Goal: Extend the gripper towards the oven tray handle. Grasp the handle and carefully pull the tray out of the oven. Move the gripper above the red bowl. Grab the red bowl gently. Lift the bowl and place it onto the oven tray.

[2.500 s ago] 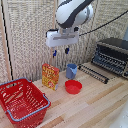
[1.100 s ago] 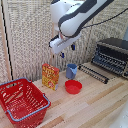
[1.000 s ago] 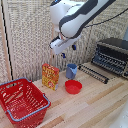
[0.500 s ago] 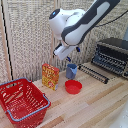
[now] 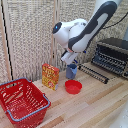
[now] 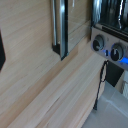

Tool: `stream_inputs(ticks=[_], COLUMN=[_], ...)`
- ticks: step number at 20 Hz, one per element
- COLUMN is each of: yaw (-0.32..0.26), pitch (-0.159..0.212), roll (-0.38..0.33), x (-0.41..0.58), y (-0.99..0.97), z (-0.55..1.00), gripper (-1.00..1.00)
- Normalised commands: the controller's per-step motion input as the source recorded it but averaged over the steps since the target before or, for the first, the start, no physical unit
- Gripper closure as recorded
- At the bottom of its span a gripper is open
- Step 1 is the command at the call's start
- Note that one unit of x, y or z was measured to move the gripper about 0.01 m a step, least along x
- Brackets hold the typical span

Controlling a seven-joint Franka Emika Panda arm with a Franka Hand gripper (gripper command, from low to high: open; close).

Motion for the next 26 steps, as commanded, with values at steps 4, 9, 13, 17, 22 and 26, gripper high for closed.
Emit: stream_inputs(ticks=[4, 9, 13, 17, 22, 26], yaw=[0.086, 0.069, 0.059, 0.054, 0.051, 0.027], pitch=[0.046, 0.015, 0.013, 0.052, 0.066, 0.048], roll=[-0.169, -0.149, -0.112, -0.116, -0.140, -0.149], x=[0.284, 0.168, 0.064, 0.090, 0.186, 0.078], y=[-0.67, -0.72, -0.77, -0.73, -0.70, -0.71], z=[-0.20, -0.04, 0.03, 0.03, -0.01, 0.04], gripper=[-1.00, -1.00, -1.00, -1.00, -1.00, -1.00])
